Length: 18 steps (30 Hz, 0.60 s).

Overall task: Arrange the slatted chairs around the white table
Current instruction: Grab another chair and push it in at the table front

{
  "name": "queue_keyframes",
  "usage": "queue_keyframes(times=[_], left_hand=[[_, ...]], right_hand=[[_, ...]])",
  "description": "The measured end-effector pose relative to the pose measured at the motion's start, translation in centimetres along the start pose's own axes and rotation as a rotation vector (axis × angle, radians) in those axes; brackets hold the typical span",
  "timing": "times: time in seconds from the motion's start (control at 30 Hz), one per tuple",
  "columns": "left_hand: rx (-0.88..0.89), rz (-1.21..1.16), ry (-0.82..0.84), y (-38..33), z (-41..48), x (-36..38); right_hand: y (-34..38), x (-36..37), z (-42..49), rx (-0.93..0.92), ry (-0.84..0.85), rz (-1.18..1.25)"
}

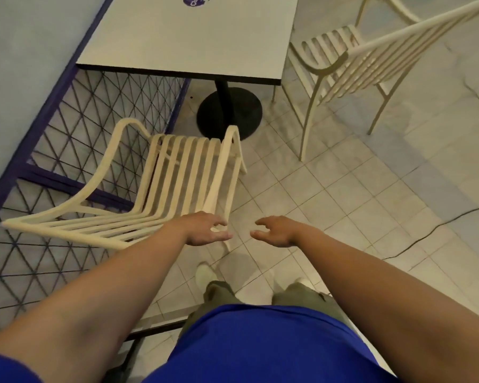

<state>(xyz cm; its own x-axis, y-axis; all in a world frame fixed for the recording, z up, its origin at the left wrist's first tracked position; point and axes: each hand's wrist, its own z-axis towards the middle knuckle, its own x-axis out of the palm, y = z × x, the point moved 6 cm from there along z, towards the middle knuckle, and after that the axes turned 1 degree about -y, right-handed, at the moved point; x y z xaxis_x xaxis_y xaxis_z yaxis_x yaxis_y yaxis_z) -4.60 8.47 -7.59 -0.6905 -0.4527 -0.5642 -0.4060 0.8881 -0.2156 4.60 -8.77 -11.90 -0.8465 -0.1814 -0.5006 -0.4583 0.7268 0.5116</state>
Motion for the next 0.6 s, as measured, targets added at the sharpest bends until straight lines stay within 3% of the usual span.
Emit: queue_keyframes(times=[0.33, 0.6], left_hand=[[0.132, -0.01, 0.033, -16.9, 4.1, -0.3], [0.223, 0.046, 0.044, -23.3, 8.4, -4.3]], right_hand=[[-14.7, -4.4, -8.7, 0.163, -0.066, 0.08], [-20.0, -8.8, -10.3, 0.233, -0.094, 0.092]])
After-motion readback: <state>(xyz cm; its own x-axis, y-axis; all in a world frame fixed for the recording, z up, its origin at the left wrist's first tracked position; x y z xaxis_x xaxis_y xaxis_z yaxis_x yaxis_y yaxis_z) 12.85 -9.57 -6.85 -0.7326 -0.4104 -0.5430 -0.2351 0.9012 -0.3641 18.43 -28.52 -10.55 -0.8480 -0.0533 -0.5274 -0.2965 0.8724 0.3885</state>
